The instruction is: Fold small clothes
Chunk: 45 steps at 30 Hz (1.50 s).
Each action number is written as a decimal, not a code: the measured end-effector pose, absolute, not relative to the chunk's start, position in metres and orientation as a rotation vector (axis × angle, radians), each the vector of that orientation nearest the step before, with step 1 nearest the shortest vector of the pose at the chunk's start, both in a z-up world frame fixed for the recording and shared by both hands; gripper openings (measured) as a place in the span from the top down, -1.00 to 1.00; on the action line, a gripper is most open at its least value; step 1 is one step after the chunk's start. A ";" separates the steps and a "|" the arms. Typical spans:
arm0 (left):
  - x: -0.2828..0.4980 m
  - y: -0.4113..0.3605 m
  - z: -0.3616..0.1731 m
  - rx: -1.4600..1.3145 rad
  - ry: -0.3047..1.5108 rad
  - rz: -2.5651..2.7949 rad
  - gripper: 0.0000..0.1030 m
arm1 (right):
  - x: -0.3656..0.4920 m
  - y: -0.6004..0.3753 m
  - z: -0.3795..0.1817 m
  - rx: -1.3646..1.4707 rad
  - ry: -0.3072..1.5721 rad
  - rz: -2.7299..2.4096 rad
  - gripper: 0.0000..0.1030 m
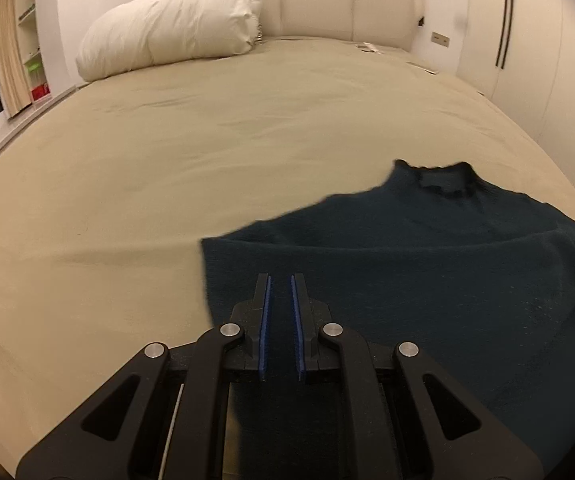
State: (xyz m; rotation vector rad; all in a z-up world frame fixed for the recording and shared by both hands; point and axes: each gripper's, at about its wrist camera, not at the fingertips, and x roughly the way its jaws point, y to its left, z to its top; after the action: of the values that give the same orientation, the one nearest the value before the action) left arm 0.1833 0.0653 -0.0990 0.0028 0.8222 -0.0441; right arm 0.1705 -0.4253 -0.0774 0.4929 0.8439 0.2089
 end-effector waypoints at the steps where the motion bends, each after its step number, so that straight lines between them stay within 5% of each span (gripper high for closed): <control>1: 0.183 0.061 -0.101 0.010 0.830 -0.049 0.82 | 0.171 -0.411 -0.075 0.482 0.840 0.271 0.22; 5: 0.189 0.055 -0.128 0.066 0.887 -0.049 0.82 | 0.188 -0.374 -0.108 0.395 0.962 0.332 0.01; 7: 0.192 0.062 -0.124 0.018 0.898 -0.069 0.82 | 0.191 -0.393 -0.137 0.470 1.002 0.279 0.76; 8: 0.192 0.064 -0.123 0.017 0.900 -0.066 0.82 | 0.186 -0.406 -0.138 0.532 0.985 0.269 0.77; 9: 0.192 0.066 -0.123 0.016 0.900 -0.065 0.82 | 0.178 -0.423 -0.136 0.598 0.969 0.250 0.74; 13: 0.182 0.077 -0.107 -0.104 0.883 -0.066 0.82 | 0.114 -0.497 -0.108 0.696 0.804 0.056 -0.30; 21: 0.154 0.064 -0.070 -0.191 0.807 -0.154 0.82 | -0.026 -0.676 -0.124 1.142 0.607 -0.381 -0.34; 32: 0.139 0.035 -0.069 -0.288 0.850 -0.260 0.80 | -0.011 -0.699 -0.154 1.391 0.417 -0.404 -0.26; 34: 0.139 0.035 -0.071 -0.304 0.852 -0.273 0.56 | -0.007 -0.706 -0.158 1.417 0.374 -0.421 -0.16; 37: 0.141 0.040 -0.075 -0.372 0.845 -0.291 -0.42 | -0.006 -0.720 -0.165 1.438 0.332 -0.440 0.25; 40: 0.143 0.050 -0.076 -0.417 0.841 -0.295 -0.45 | -0.001 -0.734 -0.166 1.415 0.360 -0.470 0.73; 45: 0.147 0.066 -0.080 -0.518 0.877 -0.324 -0.45 | 0.023 -0.716 -0.118 1.197 0.430 -0.462 0.75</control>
State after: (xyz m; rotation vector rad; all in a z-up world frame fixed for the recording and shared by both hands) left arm 0.1474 0.0656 -0.0803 -0.5177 0.8767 -0.3239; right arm 0.0227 -0.7156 -0.1185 1.1970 0.4305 -0.4617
